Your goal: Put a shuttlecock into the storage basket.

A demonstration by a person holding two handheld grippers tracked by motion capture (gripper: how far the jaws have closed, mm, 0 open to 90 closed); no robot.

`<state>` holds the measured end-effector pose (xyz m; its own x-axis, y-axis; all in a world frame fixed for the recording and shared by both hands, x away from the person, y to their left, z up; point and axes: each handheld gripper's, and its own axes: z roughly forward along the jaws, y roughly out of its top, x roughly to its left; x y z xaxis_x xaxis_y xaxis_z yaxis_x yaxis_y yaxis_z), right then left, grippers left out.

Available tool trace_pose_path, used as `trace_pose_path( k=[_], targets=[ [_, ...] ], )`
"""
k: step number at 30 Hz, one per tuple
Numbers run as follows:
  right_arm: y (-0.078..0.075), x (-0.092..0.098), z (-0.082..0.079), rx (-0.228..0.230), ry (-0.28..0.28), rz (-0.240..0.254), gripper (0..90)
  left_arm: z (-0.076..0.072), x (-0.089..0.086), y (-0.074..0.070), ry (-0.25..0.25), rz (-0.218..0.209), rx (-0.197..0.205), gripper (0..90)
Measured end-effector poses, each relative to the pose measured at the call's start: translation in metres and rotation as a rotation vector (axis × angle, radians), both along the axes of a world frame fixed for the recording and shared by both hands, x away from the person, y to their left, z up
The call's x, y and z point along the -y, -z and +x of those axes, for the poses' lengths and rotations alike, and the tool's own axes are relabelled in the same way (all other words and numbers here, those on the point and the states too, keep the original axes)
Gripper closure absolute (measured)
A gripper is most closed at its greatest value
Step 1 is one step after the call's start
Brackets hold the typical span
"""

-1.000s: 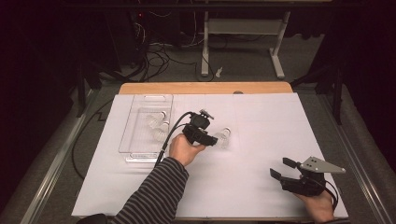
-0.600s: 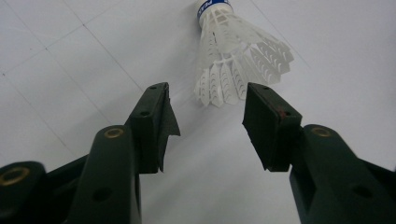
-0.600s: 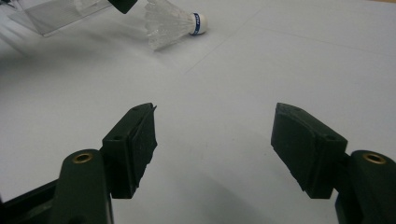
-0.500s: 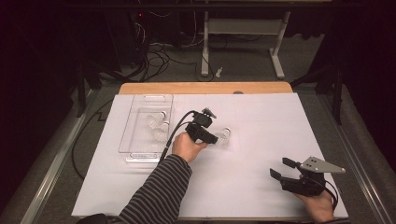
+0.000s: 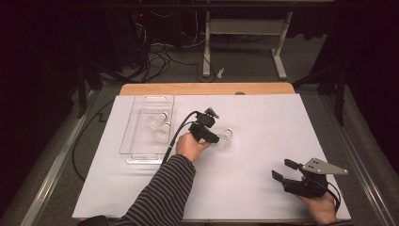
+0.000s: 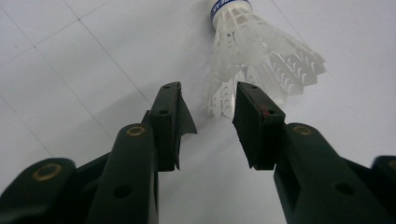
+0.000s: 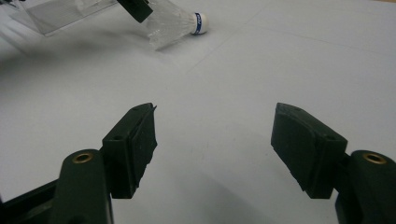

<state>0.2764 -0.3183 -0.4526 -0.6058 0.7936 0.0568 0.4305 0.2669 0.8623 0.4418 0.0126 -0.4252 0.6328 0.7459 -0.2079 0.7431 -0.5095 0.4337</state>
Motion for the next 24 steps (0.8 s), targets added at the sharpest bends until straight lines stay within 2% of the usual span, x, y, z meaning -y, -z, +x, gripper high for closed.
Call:
trace_pose_path(
  k=[24],
  targets=[
    [0.0002, -0.0002, 0.0001, -0.002, -0.004, -0.003, 31.4, 0.0048, 0.0001, 0.0064, 0.005, -0.038, -0.034, 82.3]
  ],
)
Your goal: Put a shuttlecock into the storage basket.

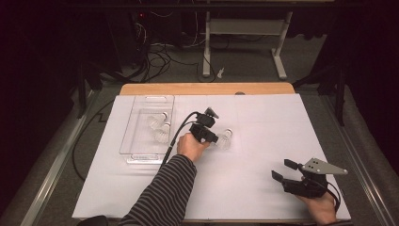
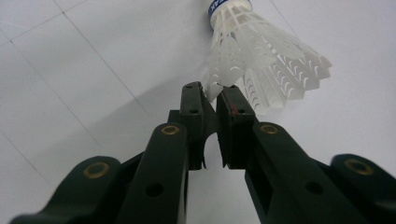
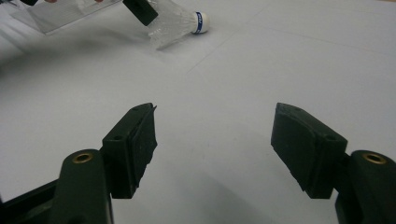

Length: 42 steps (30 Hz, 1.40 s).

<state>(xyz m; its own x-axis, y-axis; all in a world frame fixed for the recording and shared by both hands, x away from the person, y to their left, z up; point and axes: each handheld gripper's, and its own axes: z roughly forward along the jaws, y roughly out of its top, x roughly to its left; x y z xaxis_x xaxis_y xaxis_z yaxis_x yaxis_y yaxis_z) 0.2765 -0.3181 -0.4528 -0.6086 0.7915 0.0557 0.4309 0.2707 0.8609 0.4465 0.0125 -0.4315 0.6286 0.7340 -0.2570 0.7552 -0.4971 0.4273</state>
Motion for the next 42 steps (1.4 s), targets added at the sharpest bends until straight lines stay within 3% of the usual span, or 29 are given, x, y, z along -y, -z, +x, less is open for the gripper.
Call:
trace_pose_path(
  k=[12, 42],
  targets=[
    [0.000, 0.000, 0.000, -0.001, -0.003, -0.002, 31.4, -0.001, 0.000, 0.001, 0.015, 0.006, 0.005, 88.9],
    [0.000, 0.000, 0.000, 0.000, -0.002, -0.002, 31.4, -0.008, -0.003, -0.010, 0.043, -0.002, 0.026, 90.0]
  ],
)
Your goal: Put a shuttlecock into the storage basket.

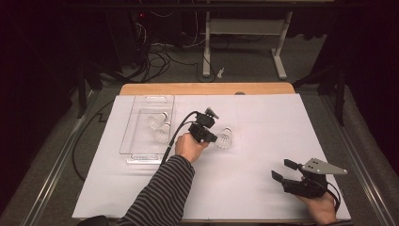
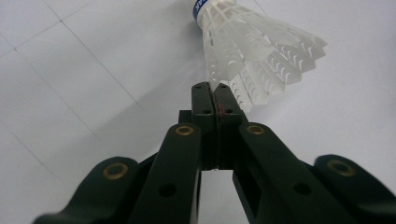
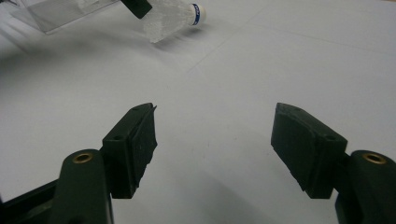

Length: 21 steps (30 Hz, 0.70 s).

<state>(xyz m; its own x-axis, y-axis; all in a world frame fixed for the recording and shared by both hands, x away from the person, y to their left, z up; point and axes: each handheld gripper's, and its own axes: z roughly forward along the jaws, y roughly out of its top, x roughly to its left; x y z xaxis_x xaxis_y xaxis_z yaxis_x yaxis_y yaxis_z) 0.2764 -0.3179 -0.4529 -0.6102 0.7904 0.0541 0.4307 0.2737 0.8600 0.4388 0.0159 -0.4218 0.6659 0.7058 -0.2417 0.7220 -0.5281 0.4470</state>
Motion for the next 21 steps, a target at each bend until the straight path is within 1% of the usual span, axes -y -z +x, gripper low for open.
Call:
trace_pose_path(
  k=[9, 21],
  targets=[
    [0.0000, 0.0001, -0.0001, 0.000, 0.001, 0.000, 31.5, -0.0025, -0.0010, -0.0032, 0.013, -0.004, -0.001, 90.0],
    [-0.0001, 0.0001, -0.0004, 0.000, 0.002, 0.001, 31.5, -0.0071, -0.0013, -0.0079, 0.029, -0.011, 0.011, 90.0]
  ],
)
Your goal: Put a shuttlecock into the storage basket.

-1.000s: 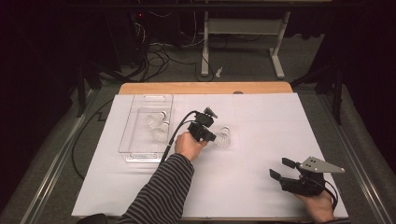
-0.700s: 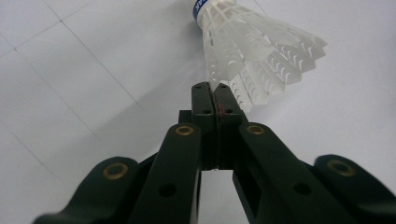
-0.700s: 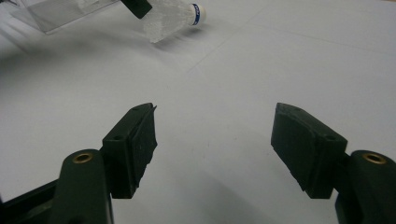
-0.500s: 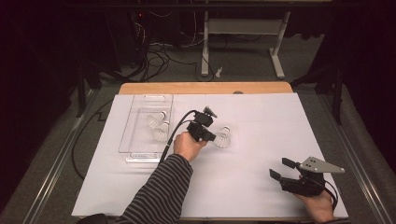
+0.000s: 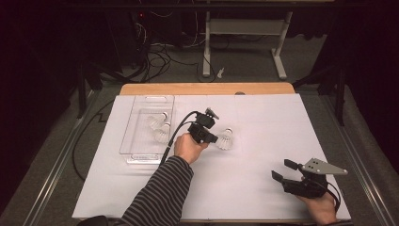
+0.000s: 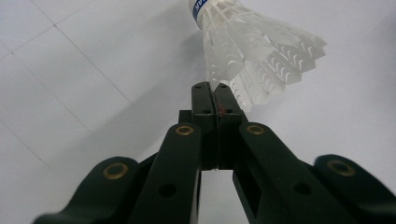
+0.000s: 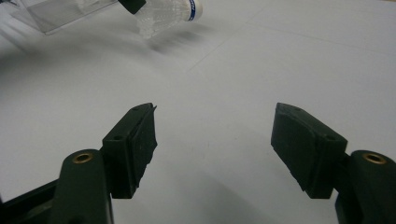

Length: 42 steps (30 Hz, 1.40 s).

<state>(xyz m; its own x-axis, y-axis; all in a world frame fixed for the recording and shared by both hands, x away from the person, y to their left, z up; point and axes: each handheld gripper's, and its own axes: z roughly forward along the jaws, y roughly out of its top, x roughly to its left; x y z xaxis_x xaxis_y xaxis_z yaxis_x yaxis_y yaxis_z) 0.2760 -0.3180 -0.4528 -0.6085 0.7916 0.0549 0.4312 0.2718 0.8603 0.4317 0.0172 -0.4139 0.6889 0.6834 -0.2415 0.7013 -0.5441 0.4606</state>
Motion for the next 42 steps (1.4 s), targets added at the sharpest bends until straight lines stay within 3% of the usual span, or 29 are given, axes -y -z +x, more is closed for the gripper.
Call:
trace_pose_path(
  k=[18, 42],
  targets=[
    [0.000, 0.001, 0.000, -0.001, 0.004, 0.001, 31.5, -0.006, -0.005, -0.002, 0.008, -0.009, 0.008, 90.0],
    [0.000, 0.001, -0.001, 0.001, 0.004, 0.001, 31.5, -0.020, -0.012, -0.017, 0.044, -0.019, 0.038, 90.0]
  ],
)
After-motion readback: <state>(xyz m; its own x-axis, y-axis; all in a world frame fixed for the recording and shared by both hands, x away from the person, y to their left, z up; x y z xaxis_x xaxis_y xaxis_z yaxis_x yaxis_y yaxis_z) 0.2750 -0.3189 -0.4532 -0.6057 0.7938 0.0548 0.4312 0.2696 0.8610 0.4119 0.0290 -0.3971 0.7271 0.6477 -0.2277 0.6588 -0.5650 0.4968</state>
